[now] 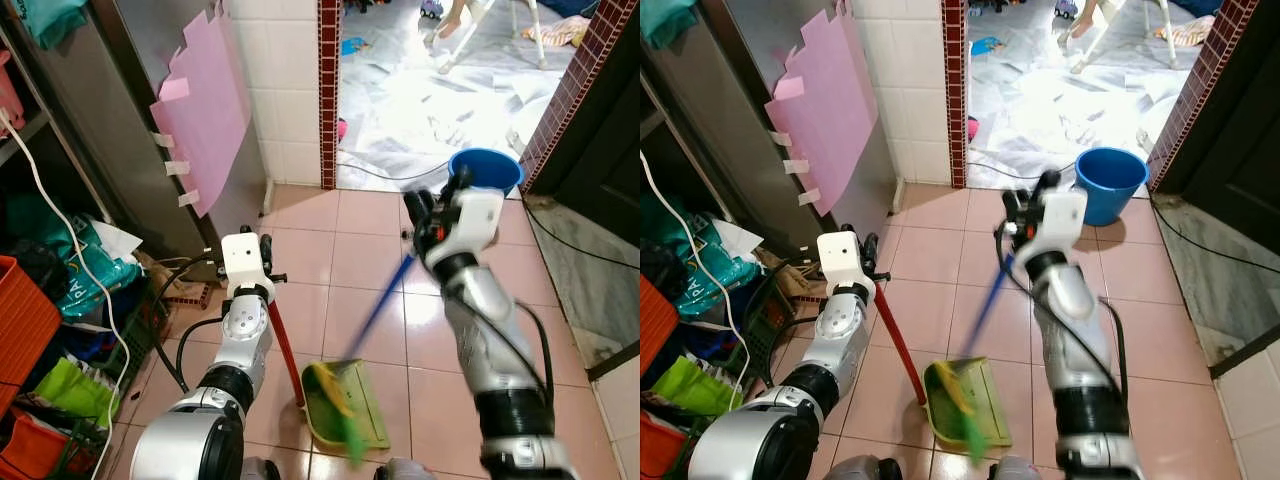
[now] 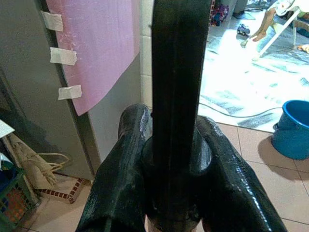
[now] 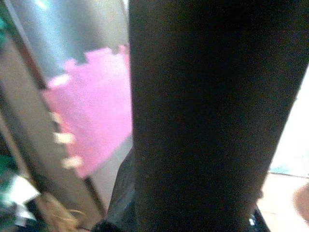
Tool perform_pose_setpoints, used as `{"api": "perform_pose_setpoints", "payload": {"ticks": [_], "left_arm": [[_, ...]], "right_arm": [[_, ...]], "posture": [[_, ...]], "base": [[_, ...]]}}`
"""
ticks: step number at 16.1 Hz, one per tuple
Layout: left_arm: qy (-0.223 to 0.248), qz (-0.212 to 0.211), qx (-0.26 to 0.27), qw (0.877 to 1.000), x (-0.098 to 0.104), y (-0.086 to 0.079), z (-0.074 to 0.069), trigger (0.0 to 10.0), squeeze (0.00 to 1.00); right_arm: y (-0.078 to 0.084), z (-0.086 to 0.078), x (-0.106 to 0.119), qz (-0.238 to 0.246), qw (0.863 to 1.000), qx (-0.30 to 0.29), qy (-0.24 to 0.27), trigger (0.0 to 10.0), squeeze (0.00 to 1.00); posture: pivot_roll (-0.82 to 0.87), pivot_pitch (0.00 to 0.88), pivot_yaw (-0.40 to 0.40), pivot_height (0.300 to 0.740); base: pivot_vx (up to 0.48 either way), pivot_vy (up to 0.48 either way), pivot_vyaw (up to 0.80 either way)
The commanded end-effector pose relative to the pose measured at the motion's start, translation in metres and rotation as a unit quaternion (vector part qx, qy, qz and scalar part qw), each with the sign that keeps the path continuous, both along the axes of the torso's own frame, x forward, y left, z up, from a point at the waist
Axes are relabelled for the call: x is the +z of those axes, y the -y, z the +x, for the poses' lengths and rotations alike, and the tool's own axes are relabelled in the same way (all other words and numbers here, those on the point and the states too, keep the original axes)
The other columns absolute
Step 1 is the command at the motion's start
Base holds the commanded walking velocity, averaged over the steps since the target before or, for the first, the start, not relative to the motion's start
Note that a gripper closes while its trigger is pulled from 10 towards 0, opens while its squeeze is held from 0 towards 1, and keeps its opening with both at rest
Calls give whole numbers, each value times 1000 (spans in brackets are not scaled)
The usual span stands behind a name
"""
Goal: Sweep floor
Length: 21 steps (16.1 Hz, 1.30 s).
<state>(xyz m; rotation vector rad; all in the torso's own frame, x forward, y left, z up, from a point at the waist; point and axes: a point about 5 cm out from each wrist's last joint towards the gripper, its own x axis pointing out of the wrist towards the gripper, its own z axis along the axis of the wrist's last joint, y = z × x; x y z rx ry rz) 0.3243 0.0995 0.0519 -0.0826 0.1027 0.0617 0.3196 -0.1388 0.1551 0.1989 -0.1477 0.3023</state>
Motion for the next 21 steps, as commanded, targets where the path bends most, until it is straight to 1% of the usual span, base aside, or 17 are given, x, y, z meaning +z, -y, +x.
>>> {"api": "perform_pose_setpoints", "payload": {"ticks": [1,2,3,5,7,8,9,10,12,13,14,16,17,19,20,21], "left_arm": [[-41,29,-2,999,-16,-7,-8,10000,0],[-41,30,-5,999,-16,-6,-8,10000,0],[-40,30,-10,999,-15,-5,-8,10000,0],[-41,24,-18,999,-15,-4,-6,10000,0],[-35,15,-31,999,-13,-5,-5,10000,0],[-29,10,-40,999,-11,-8,-4,10000,0],[-27,6,-42,999,-10,-11,-3,10000,0],[-17,6,-36,999,-7,-17,-1,10000,0],[-4,6,-36,999,-3,-20,0,10000,0],[13,-4,-33,999,1,-25,0,10000,0],[27,-14,-32,999,4,-29,0,10000,0],[32,-41,-36,998,7,-33,-3,10000,0],[42,-36,-38,998,9,-35,-6,10000,0],[64,-19,-48,997,13,-39,-10,10000,0],[76,4,-47,996,18,-51,-17,10000,0],[79,22,-39,996,19,-58,-21,10000,0]], "right_arm": [[-5,3,36,22,997,27,65,10000,0],[-4,4,40,18,997,30,72,10000,0],[-2,5,46,2,996,34,85,10000,0],[4,4,58,-60,990,26,123,10000,0],[9,5,63,-79,987,10,141,10000,0],[17,4,64,-87,985,-13,149,10000,0],[23,4,61,-86,985,-28,146,10000,0],[31,3,52,-98,984,-58,136,10000,0],[37,1,40,-117,982,-91,119,10000,0],[42,-3,23,-118,982,-120,89,10000,0],[43,-8,10,-110,982,-140,66,10000,0],[35,-14,-5,-110,983,-141,51,10000,0],[30,-14,-10,-103,984,-136,47,10000,0],[21,-10,-13,-99,986,-128,45,10000,0],[16,-4,-14,-106,985,-127,47,10000,0],[17,-2,-13,-115,984,-129,49,10000,0]], "posture": [[-159,0,64,740],[-159,0,64,740],[-159,0,64,740],[-159,0,64,740],[-158,0,67,740],[-154,0,67,740],[-150,0,67,740],[-145,0,66,740],[-137,0,67,740],[-128,0,67,740],[-123,0,70,740],[-106,0,84,740],[-91,0,86,740],[-59,0,68,740],[-34,0,42,740],[-34,0,42,740]], "base": [[0,0,0],[0,0,0],[0,0,0],[0,0,0],[0,0,0],[0,0,0],[0,0,0],[0,0,0],[0,0,0],[0,0,0],[0,0,0],[0,0,0],[0,0,0],[0,0,0],[0,0,0],[0,0,0]]}}
